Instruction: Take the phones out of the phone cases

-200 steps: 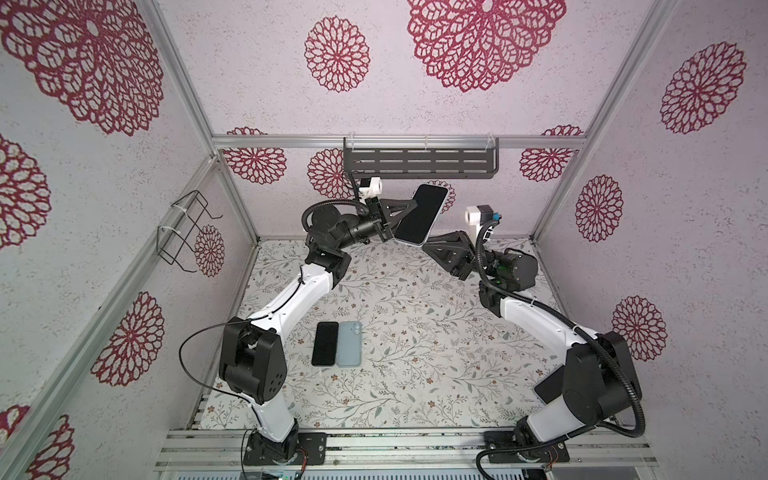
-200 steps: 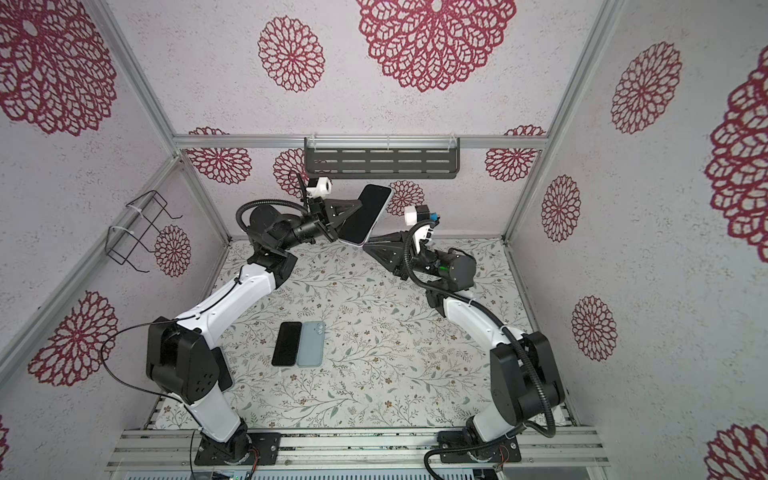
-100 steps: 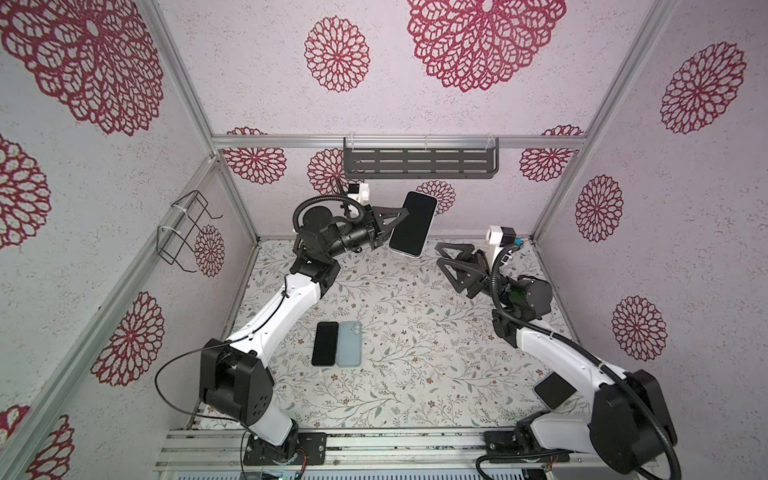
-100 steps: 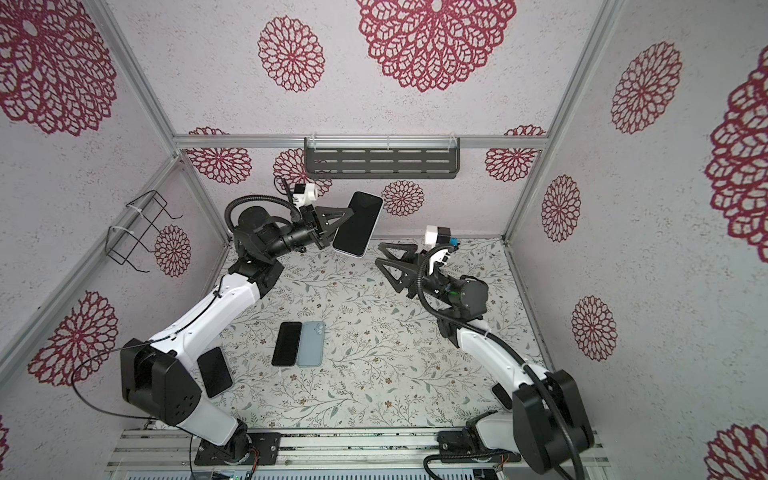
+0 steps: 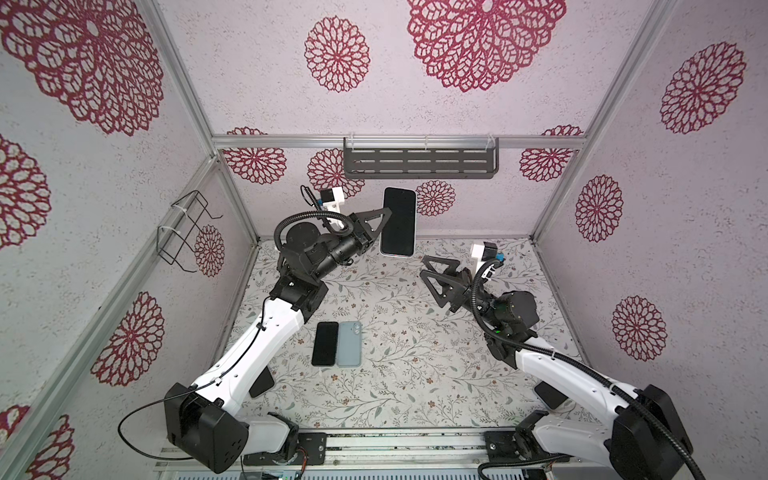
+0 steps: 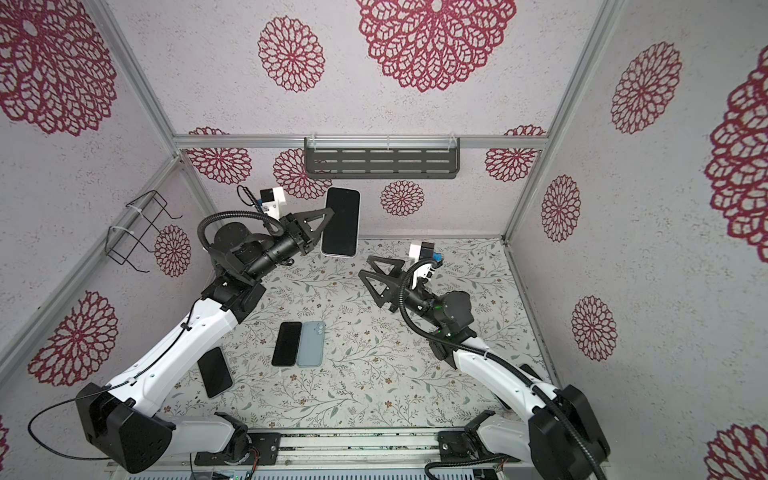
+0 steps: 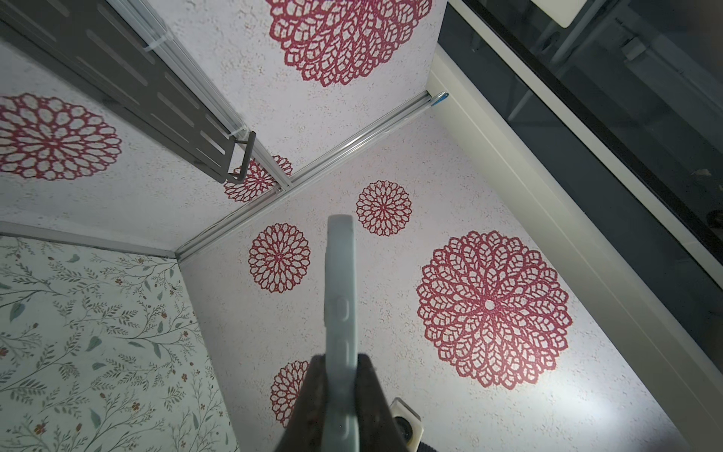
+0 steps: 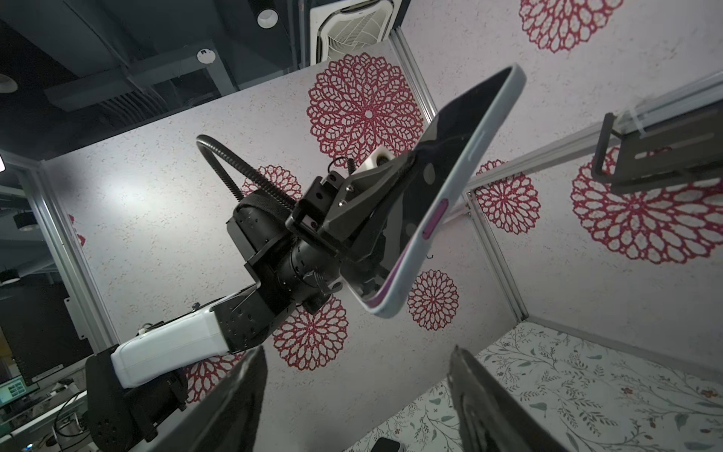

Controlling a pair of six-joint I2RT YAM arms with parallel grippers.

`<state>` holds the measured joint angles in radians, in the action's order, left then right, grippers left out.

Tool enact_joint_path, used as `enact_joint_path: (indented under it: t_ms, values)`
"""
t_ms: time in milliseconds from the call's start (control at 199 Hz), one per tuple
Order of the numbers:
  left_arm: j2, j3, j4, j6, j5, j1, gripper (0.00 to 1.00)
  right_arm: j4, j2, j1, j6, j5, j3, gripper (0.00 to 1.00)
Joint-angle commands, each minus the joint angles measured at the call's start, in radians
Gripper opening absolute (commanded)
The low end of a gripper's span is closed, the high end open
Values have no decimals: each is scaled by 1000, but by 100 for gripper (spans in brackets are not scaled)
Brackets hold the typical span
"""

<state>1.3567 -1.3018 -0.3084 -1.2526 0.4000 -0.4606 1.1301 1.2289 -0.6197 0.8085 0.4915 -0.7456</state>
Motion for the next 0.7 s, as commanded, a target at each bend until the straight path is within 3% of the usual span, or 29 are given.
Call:
enact_joint_path:
  t_ms: [0,698]
  values:
    - [-25,1,-75,15,-49,-19,0,138,33,-18,68,-34,-24,78]
    - [-58,61,-153,-1,-60,-47,0,279,165,-34,158,-73,-49,79]
